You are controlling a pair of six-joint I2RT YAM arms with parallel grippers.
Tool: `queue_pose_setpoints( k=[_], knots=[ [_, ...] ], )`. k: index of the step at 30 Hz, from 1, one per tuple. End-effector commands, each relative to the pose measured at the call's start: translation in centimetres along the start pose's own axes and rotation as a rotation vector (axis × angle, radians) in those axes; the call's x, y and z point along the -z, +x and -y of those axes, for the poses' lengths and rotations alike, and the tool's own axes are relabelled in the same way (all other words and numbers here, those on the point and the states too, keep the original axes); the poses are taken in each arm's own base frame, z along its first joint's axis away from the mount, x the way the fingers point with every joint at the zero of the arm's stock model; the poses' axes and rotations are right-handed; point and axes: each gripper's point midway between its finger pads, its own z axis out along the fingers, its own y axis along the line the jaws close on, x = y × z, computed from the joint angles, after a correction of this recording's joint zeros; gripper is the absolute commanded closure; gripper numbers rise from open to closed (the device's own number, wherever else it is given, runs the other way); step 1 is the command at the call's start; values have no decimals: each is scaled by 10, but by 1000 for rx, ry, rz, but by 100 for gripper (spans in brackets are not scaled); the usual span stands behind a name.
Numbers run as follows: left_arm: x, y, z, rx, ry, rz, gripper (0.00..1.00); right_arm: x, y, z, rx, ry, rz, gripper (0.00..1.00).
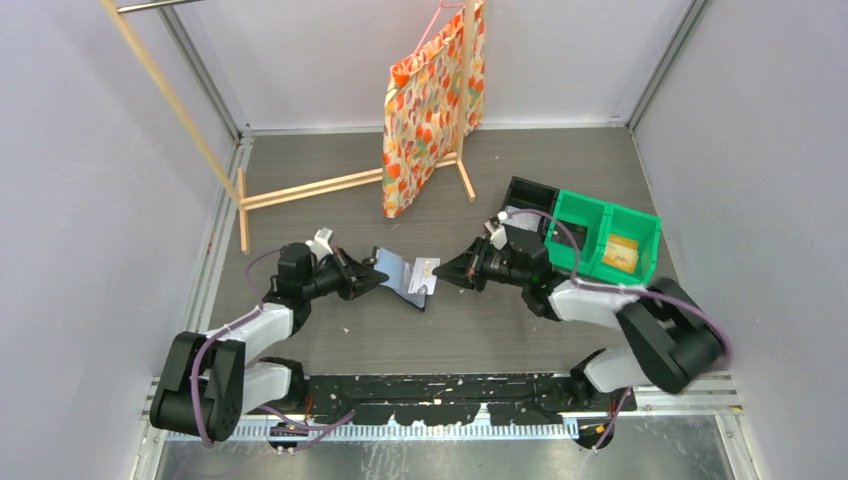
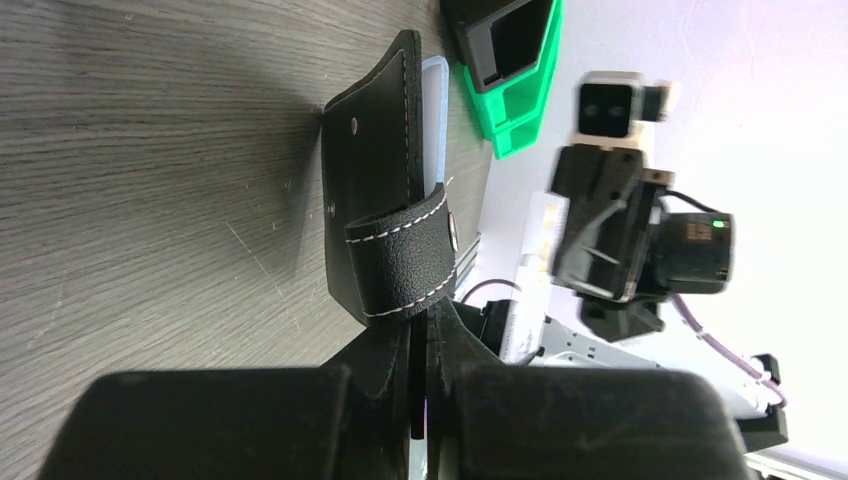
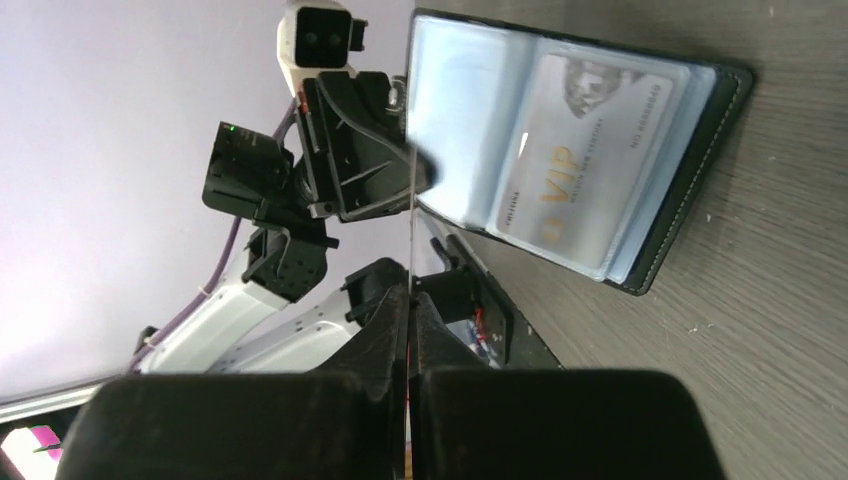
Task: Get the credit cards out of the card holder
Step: Remove the credit card from the card holder, then place the credit card in the storage box.
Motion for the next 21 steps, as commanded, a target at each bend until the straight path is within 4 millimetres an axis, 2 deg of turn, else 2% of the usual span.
queue_pose_setpoints(
  k=[1, 7, 11, 14, 17, 21],
  knots=[
    [0, -7, 20, -70, 59, 3, 99, 24, -14, 1, 247, 253, 70, 99],
    [-1, -7, 24, -81, 71, -14, 100, 80, -54, -21, 398, 429, 230, 99],
    [-3, -6, 29, -90, 79, -21, 99, 132, -94, -18, 390, 571, 426, 99],
    [-5, -5, 32, -96, 82, -30, 100, 164, -115, -13, 339, 639, 543, 99],
    [-6, -3, 32, -98, 83, -38, 99, 186, -128, -12, 290, 667, 624, 99],
    [-7, -2, 30, -94, 76, -41, 99, 199, -145, -17, 253, 693, 734, 99]
  ],
)
